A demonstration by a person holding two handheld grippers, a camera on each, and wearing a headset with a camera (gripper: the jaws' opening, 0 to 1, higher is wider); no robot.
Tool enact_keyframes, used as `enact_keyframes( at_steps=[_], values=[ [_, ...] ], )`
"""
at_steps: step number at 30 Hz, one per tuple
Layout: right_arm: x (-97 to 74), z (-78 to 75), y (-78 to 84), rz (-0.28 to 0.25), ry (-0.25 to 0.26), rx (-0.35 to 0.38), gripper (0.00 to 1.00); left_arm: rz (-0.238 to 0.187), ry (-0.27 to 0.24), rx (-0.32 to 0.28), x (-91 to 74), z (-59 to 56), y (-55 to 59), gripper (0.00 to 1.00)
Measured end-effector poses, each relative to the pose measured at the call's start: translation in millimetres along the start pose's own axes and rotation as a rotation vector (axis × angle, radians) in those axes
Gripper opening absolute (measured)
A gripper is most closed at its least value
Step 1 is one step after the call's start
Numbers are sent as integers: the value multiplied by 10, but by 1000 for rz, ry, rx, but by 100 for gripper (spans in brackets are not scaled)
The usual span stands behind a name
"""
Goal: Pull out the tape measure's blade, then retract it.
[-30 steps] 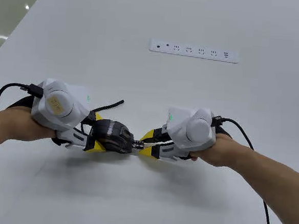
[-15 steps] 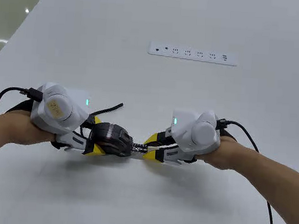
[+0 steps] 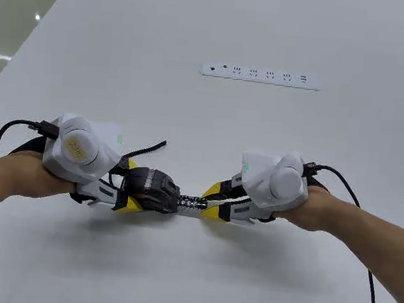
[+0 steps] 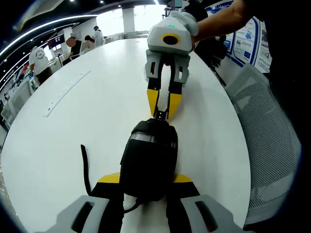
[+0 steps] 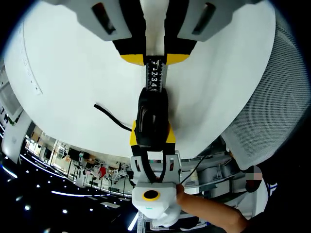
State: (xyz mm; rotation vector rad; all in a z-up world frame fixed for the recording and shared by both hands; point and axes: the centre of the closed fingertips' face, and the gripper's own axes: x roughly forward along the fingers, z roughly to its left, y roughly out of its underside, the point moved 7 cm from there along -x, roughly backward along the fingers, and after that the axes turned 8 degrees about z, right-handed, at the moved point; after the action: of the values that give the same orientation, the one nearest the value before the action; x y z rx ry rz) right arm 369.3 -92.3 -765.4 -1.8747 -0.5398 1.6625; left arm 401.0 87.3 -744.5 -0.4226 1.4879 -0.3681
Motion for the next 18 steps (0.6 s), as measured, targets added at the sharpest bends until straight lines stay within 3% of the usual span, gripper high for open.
enact_keyframes(
  at_steps=[18],
  values=[
    [-123,0,141,8,-5,-7,11,4,-3,-4,4,-3,-15,30]
  ],
)
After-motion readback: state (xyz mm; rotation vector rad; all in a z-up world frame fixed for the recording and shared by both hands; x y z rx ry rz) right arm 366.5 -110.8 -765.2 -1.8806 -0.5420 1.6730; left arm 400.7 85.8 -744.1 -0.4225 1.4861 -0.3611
